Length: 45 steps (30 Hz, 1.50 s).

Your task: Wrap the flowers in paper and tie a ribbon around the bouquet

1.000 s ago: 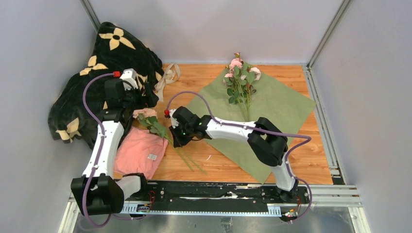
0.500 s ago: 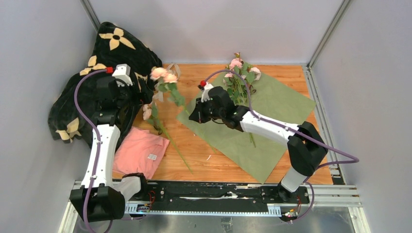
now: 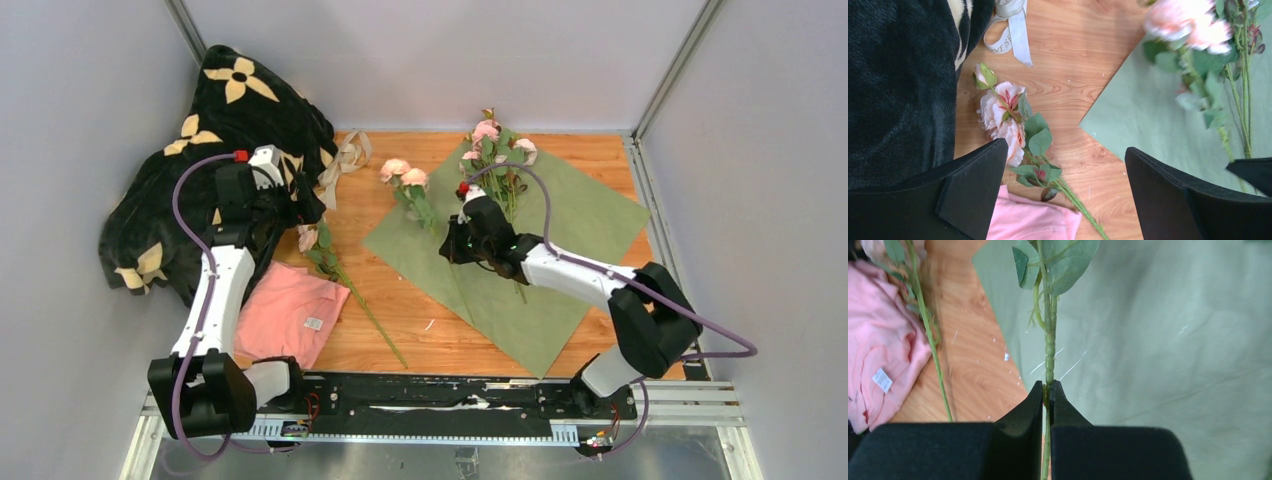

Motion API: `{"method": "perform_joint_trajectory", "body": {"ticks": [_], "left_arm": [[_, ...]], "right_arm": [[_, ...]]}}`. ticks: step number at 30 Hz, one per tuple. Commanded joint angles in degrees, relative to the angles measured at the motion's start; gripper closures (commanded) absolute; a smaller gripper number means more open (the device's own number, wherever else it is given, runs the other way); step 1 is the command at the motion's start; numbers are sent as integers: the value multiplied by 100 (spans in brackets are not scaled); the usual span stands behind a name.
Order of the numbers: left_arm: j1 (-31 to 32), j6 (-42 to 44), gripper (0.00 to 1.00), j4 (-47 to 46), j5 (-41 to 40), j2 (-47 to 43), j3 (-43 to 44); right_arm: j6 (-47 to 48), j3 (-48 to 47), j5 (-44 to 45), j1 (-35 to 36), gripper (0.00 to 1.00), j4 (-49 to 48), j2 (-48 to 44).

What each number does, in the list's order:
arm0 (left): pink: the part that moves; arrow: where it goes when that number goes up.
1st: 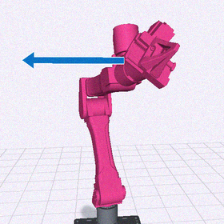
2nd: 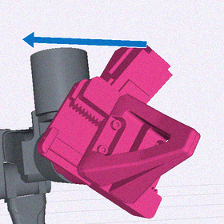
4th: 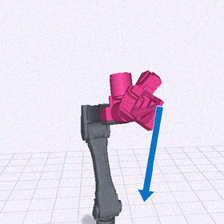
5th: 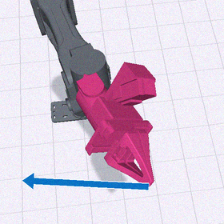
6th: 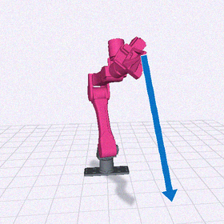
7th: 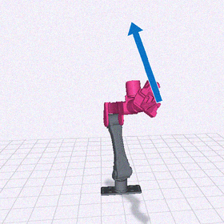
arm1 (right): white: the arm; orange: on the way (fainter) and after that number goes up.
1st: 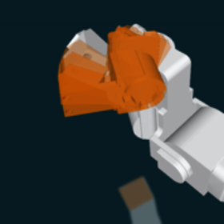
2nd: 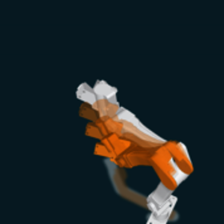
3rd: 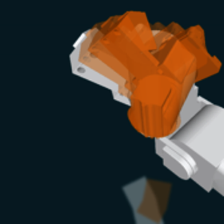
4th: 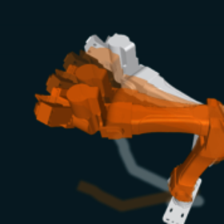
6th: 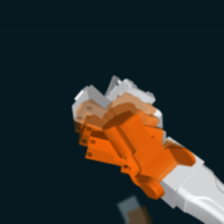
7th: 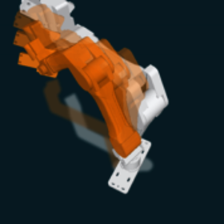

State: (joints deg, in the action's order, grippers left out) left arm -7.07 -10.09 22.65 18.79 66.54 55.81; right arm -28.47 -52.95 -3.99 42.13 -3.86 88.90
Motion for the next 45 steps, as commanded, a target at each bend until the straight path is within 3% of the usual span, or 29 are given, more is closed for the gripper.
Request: {"method": "perform_joint_trajectory", "body": {"ticks": [1,4,9,10,12,14,15,17,19,23,25,27,29,36,39,45], "left_arm": [[-40,-3,1,-175,-33,-237,-101],[-41,-1,1,-185,-36,-270,-84],[-40,-6,1,-188,-47,-256,-96],[-42,2,1,-186,-57,-248,-101],[-45,-6,1,-193,-82,-250,-118],[-41,-26,1,-213,-94,-243,-122],[-41,-28,1,-216,-93,-240,-130],[-40,-45,1,-243,-102,-234,-141],[-40,-39,1,-249,-146,-228,-142],[-49,-5,0,-249,-350,-247,-129],[-55,16,0,-225,-448,-272,-117],[-93,19,0,-205,-516,-302,-119],[-139,13,0,-202,-541,-347,-125],[-211,-17,0,-273,-389,-346,-182],[-211,-20,0,-280,-324,-326,-193],[-216,-28,0,-322,-280,-330,-213]], "right_arm": [[344,70,398,-493,100,-7,-486],[1084,15,1090,-901,100,138,-439],[1590,-558,1015,-1483,100,779,143],[1668,-677,1032,-1534,94,881,243],[1925,-993,1115,-1575,58,1183,473],[1980,-1589,1445,-1559,40,1857,707],[1950,-1757,1640,-1502,33,2158,775],[2057,-2068,1910,-1176,29,2369,768],[2183,-2174,1689,-636,28,2200,767],[1812,-2411,-1027,242,28,1311,1343],[1454,-2671,-1644,610,28,773,1791],[1290,-3031,-1703,879,31,630,2309],[1173,-3561,-1786,1064,40,651,2815],[912,-4494,-1653,1420,48,591,3933],[793,-4713,-1254,1447,60,546,4348],[822,-5168,-1015,1509,63,696,4835]]}}
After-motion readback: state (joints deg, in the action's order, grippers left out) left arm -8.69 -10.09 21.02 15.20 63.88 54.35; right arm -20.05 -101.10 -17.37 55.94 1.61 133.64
